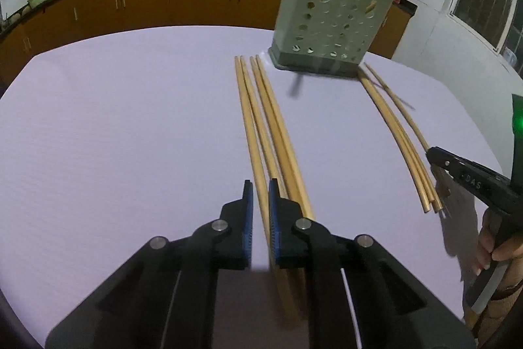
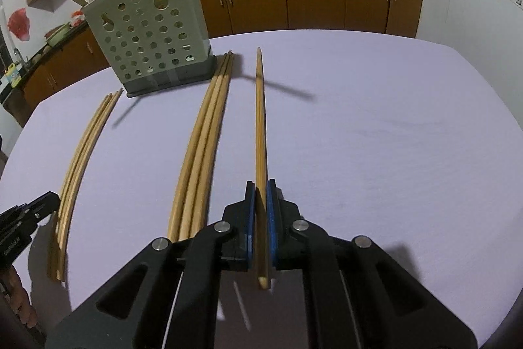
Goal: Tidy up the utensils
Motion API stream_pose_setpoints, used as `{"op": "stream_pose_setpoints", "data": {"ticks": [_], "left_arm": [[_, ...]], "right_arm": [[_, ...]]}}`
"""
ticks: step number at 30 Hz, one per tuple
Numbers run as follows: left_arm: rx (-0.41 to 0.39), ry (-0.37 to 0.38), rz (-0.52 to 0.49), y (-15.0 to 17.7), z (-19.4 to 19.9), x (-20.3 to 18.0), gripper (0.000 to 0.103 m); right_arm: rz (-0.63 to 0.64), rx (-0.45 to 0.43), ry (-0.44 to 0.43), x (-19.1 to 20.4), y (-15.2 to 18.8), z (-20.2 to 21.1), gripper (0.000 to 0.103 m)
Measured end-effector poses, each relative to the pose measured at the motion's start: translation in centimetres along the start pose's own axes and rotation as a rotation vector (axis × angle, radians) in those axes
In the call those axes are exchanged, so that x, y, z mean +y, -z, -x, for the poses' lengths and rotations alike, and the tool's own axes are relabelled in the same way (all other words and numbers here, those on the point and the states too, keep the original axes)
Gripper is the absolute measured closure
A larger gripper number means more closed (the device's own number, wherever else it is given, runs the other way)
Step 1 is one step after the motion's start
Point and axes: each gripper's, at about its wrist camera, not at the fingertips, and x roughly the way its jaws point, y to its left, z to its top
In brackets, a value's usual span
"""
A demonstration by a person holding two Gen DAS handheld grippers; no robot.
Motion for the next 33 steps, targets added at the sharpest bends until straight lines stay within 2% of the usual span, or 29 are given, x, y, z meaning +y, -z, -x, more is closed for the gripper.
{"op": "stream_pose_setpoints", "data": {"ticks": [5, 10, 15, 20, 33], "left_arm": [[0.004, -0.023, 0.011, -0.1, -0.2, 0.6, 0.094], [-0.001, -0.049, 0.002, -0.5, -0.5, 0.5, 0.094], [-0.013, -0.116, 0.077, -2.0, -0.8, 4.2, 0.095], [-0.018, -0.118, 0.094, -2.2, -0.5, 6.0, 0.094], [-0.015, -0.126, 0.084, -2.2, -0.6, 5.7, 0.093]], "right_arm": [[0.007, -0.006, 0.016, -0.1, 0.1, 0.1, 0.095], [0.039, -0.004, -0.014, 0.9, 0.5, 0.3, 0.095], [-0.005, -0.011, 0.017, -0.3, 0.0, 0.0, 0.095], [-0.007, -0.009, 0.013, -0.8, 0.0, 0.0, 0.095], [0.004, -0.007, 0.024, -0.5, -0.1, -0.2, 0.095]]}}
